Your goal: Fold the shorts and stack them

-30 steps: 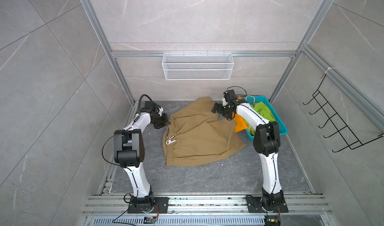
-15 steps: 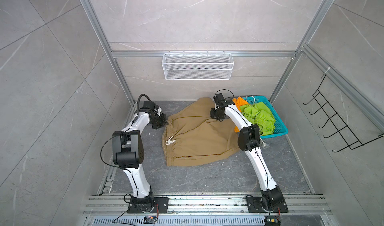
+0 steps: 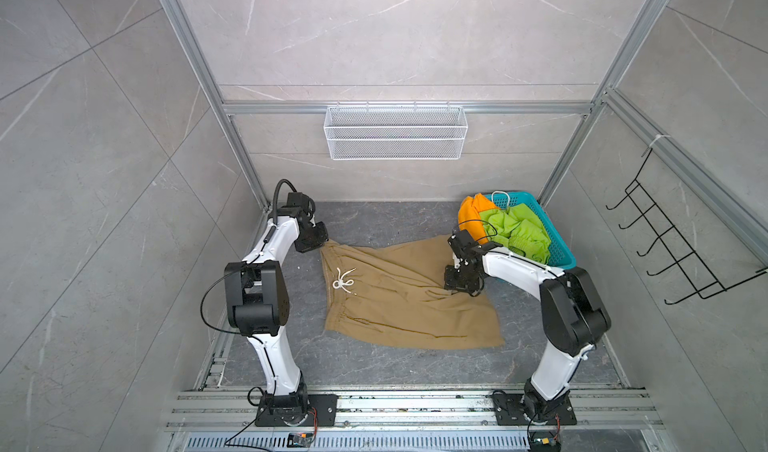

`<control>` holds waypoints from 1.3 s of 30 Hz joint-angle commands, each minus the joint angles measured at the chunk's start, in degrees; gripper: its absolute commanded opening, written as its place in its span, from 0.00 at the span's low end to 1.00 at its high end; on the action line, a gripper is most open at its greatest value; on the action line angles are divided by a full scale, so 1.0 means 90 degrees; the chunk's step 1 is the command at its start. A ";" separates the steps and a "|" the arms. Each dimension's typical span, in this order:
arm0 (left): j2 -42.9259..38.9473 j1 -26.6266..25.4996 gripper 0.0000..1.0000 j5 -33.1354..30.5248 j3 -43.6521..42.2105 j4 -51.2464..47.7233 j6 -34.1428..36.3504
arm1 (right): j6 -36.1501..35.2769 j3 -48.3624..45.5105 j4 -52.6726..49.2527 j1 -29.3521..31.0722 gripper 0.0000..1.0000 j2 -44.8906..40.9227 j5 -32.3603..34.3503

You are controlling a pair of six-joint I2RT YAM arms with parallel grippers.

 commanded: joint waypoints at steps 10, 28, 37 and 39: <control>0.0118 0.0021 0.00 -0.0674 0.0583 -0.0213 0.0554 | -0.0830 0.4326 -0.0922 -0.0601 0.95 0.2386 0.0480; 0.0020 -0.0125 0.00 -0.0281 0.0290 -0.0013 0.0484 | -0.1426 0.9772 -0.2354 -0.0768 0.86 0.6560 0.0359; 0.0000 -0.0126 0.00 -0.0209 0.0170 0.0041 0.0436 | -0.1407 1.0017 -0.2324 -0.0803 0.86 0.6841 0.0374; -0.0018 -0.0126 0.00 -0.0222 0.0138 0.0051 0.0447 | -0.1395 1.0020 -0.2263 -0.0848 0.87 0.6851 0.0348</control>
